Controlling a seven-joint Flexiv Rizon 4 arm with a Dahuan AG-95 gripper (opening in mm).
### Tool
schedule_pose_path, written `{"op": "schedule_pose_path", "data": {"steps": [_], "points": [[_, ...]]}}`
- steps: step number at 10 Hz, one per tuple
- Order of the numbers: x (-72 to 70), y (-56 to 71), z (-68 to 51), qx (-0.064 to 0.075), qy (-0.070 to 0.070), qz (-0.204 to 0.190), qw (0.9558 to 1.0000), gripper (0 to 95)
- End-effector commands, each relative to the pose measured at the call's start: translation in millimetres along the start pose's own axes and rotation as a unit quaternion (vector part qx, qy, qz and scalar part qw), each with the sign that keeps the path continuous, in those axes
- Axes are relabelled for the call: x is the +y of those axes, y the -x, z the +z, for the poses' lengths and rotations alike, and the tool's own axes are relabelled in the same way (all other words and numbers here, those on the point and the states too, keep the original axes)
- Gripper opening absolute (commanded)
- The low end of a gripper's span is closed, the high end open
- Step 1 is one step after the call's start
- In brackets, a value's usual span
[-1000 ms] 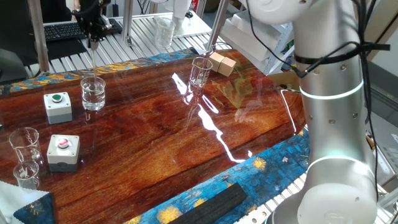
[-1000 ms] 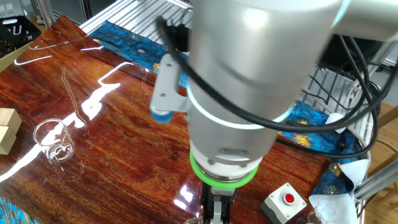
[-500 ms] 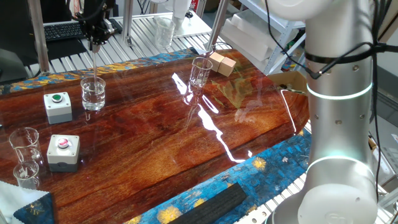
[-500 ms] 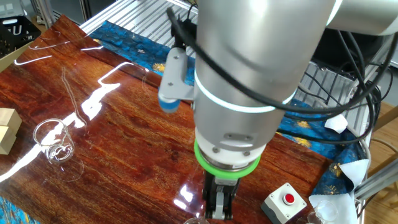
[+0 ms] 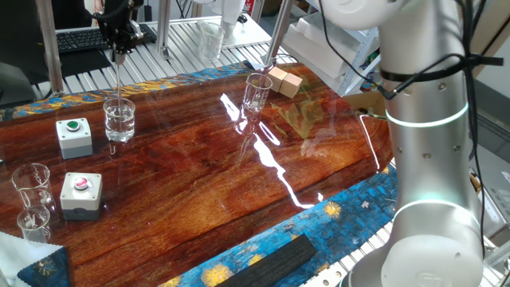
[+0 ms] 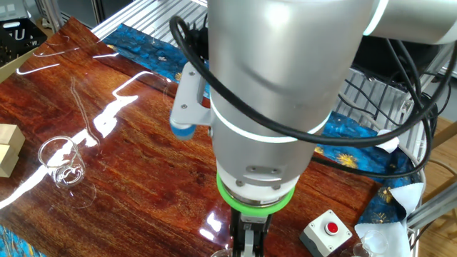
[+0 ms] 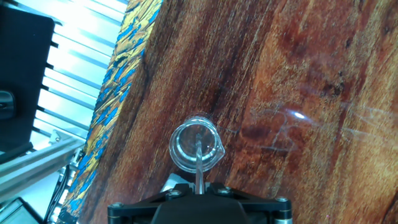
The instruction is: Stir the beaker with a glass rod
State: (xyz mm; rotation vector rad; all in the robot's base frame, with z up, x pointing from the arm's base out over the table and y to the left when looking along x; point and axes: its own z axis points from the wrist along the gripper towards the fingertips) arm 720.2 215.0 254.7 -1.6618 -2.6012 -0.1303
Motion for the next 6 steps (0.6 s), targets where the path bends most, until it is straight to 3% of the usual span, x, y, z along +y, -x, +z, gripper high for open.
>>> {"op": "schedule_pose_path", "data": {"steps": [1,6], "points": [[-2.8,-0.9,0.7,0.0,0.003,0.001,1.0,0.0],[-3.4,-2.0,1.9,0.004,0.002,0.002,1.0,0.0]]}}
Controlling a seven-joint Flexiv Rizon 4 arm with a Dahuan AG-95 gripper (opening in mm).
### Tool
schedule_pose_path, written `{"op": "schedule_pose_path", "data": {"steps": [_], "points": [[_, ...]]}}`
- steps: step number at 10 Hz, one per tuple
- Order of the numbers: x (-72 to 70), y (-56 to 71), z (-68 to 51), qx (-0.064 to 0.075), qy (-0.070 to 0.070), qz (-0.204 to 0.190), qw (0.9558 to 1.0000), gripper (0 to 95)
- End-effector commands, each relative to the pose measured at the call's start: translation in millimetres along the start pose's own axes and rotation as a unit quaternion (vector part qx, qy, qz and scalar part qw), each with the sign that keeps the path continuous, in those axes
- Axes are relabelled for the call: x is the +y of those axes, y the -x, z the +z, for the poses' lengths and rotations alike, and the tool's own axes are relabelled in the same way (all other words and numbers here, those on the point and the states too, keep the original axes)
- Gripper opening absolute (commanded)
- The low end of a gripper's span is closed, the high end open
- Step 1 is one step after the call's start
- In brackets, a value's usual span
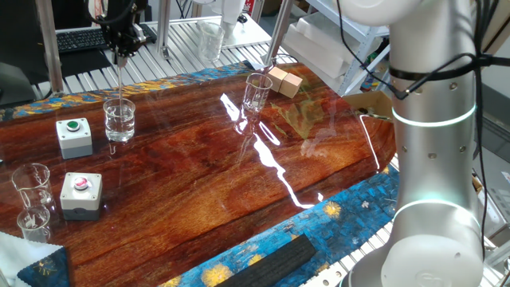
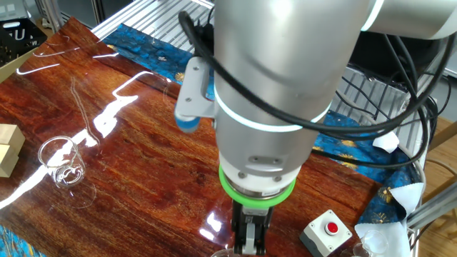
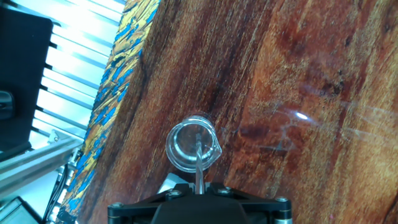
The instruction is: Stir the beaker with a glass rod
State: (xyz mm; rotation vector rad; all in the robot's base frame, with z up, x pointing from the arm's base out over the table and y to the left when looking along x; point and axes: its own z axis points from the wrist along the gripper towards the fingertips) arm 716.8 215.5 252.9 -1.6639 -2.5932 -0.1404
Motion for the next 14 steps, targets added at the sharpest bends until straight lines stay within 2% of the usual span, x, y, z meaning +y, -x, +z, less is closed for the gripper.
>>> {"op": "schedule_pose_path", "data": {"steps": [1,2,10,11,13,14], "points": [[-1.3,-1.2,0.4,0.0,0.0,0.0,1.0,0.0],[-1.8,-2.1,1.7,0.01,0.002,0.0,0.9999,0.0],[-3.7,-7.0,8.7,0.017,0.008,-0.002,0.9998,0.0],[-4.4,-7.8,9.6,0.024,0.011,0.005,0.9996,19.0],[-4.8,-8.7,11.0,0.028,0.012,0.011,0.9995,19.0],[-5.5,-9.2,11.3,0.028,0.012,0.012,0.9995,38.0]]}}
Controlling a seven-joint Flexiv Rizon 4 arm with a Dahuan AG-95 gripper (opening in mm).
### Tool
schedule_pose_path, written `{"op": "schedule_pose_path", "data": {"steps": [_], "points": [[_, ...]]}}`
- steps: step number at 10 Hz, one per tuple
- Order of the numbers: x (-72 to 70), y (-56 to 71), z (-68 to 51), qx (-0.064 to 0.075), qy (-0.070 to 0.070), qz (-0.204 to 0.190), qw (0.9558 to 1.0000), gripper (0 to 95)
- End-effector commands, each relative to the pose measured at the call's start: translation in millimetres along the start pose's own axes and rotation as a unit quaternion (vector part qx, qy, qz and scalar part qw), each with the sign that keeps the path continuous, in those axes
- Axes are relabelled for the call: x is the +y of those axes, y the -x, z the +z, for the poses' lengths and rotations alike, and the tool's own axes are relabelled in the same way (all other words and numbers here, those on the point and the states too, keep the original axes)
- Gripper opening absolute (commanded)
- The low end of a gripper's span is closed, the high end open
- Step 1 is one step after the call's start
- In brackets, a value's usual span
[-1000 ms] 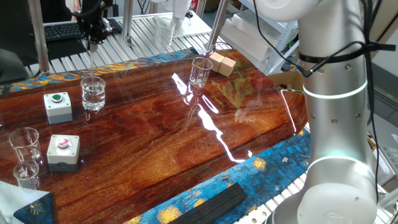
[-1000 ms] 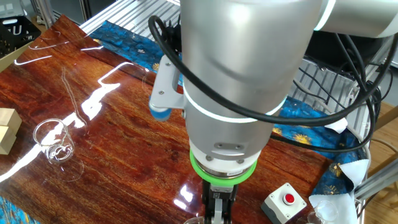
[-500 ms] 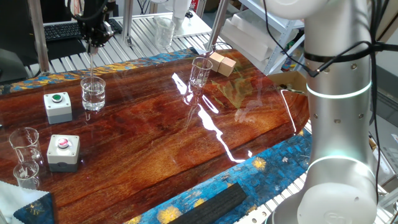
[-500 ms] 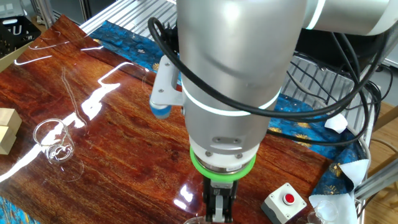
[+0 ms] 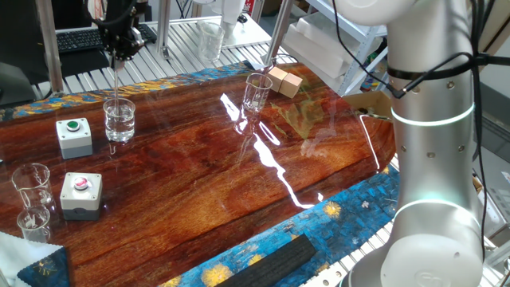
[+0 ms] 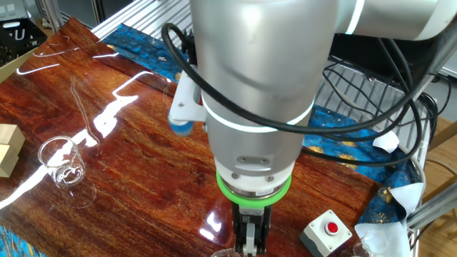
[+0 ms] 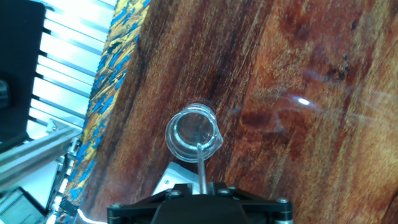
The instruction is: Stir the beaker with a glass rod
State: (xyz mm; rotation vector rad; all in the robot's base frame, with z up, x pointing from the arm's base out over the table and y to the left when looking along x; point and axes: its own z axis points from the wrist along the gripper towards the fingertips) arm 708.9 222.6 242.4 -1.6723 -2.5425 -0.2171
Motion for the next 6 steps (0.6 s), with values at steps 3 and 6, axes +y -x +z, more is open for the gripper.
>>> {"op": "schedule_pose_path", "data": {"steps": [3,6], "points": [[-2.1,-1.4,0.9,0.0,-0.001,-0.005,1.0,38.0],[-3.0,-1.9,1.4,0.0,-0.002,-0.01,0.9999,38.0]]}}
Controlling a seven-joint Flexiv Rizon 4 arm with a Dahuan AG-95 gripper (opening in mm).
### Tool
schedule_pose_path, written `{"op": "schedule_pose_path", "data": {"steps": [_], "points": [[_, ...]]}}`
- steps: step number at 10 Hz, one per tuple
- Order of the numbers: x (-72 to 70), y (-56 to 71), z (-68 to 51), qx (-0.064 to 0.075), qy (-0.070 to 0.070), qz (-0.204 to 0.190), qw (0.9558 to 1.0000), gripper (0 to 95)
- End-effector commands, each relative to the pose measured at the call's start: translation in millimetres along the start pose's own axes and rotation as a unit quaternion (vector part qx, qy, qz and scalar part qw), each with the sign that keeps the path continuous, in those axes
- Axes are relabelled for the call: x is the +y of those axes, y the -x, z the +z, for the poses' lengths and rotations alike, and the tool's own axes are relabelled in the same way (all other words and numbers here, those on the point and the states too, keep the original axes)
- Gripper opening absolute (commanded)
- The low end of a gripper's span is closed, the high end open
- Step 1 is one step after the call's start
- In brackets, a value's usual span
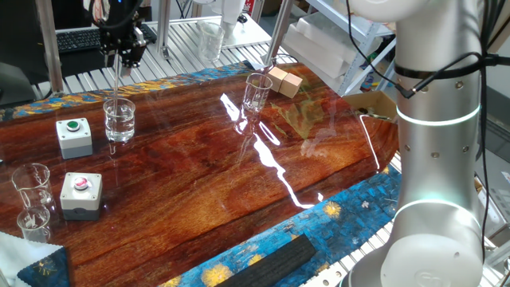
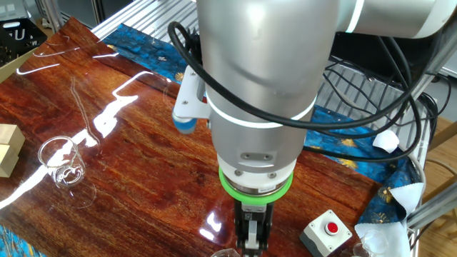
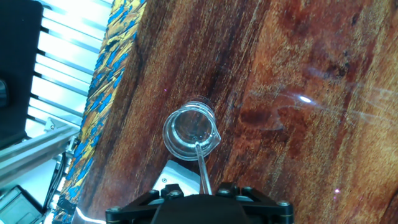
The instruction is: Stir the beaker with a glass rod
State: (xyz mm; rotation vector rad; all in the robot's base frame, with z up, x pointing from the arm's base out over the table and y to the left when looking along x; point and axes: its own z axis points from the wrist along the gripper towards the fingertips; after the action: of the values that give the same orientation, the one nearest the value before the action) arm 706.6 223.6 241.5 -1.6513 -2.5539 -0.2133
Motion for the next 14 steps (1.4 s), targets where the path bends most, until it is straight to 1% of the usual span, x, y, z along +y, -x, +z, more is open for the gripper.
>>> {"op": "schedule_pose_path", "data": {"steps": [1,3,4,11,12,13,14], "points": [[-2.0,-0.5,0.2,-0.002,0.0,-0.01,0.9999,38.0],[-3.5,-1.3,0.8,-0.001,-0.002,-0.021,0.9998,38.0],[-3.9,-1.6,0.9,0.001,-0.003,-0.026,0.9996,57.0],[-4.9,-2.0,1.4,0.004,-0.004,-0.04,0.9992,57.0],[-5.0,-2.0,1.4,0.004,-0.006,-0.048,0.9988,57.0],[-5.4,-1.7,1.0,0.006,-0.01,-0.069,0.9976,57.0],[-8.6,0.6,-2.2,0.009,-0.02,-0.135,0.9906,38.0]]}}
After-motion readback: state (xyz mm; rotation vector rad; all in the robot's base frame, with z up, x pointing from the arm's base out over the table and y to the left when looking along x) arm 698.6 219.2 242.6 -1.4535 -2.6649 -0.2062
